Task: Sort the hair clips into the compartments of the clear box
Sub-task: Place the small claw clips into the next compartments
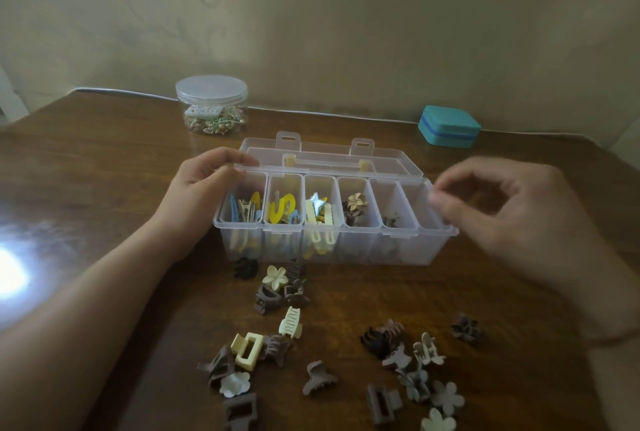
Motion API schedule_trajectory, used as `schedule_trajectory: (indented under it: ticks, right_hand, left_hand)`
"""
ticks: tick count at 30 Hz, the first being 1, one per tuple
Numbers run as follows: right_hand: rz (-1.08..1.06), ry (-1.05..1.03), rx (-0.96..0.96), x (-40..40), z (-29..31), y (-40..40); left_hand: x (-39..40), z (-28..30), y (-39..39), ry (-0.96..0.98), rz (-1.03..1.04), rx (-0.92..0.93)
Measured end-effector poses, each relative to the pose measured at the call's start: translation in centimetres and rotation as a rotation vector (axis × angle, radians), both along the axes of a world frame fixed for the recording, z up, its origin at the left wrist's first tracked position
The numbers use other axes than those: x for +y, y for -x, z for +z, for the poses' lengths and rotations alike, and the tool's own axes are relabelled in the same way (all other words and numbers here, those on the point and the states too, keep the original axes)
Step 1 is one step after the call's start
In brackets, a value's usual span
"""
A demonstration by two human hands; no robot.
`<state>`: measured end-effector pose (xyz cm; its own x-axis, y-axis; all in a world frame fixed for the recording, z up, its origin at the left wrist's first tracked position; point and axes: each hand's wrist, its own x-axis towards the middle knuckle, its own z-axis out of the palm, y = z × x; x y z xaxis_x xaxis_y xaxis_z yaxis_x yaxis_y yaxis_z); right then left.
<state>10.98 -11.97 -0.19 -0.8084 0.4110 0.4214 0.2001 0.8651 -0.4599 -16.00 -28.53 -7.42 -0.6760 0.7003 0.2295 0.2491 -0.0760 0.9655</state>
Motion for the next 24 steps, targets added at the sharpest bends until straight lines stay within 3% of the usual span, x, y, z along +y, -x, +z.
schedule_trajectory:
  ticks: [4, 6, 8, 12, 14, 16, 17, 18, 21, 24]
  right_hand:
    - [0.109, 0.078, -0.861, 0.7, 0.9, -2.3]
    - [0.116, 0.159, -1.021, 0.6, 0.4, -2.3]
    - [0.126, 0.103, -1.029, 0.4, -0.2, -1.9]
    - [0.193, 0.047, -0.872, 0.3, 0.2, -1.9]
    - [0.216, 0.087, -0.446, 0.1, 0.7, -1.2]
    - [0.123, 0.153, 0.03, -0.2, 0.6, 0.1]
    - [0.05, 0.126, 0.169, -0.2, 0.3, 0.9]
    - [-0.016, 0.054, 0.221, -0.1, -0.3, 1.8]
    - [-0.099, -0.13, 0.096, 0.5, -1.7, 3.0]
    - [-0.097, -0.202, 0.165, 0.8, -1.7, 2.5]
  left_hand:
    - [0.0, -0.1, 0.1, -0.007, -0.005, -0.001]
    - [0.0, -0.1, 0.1, -0.018, -0.01, -0.005]
    - [0.0, -0.1, 0.2, -0.02, -0.012, -0.008]
    - [0.0, -0.2, 0.3, -0.025, -0.014, -0.013]
    - [0.0, -0.2, 0.3, -0.023, -0.016, -0.008]
    - [0.0, -0.2, 0.2, -0.02, -0.018, 0.002]
    - [0.0, -0.2, 0.2, -0.019, -0.019, 0.006]
    - [0.0, -0.1, 0.2, -0.019, -0.021, 0.008]
    - [0.0, 0.0, 0.1, -0.016, -0.017, -0.005]
    - [-0.1, -0.1, 0.2, -0.009, -0.009, -0.01]
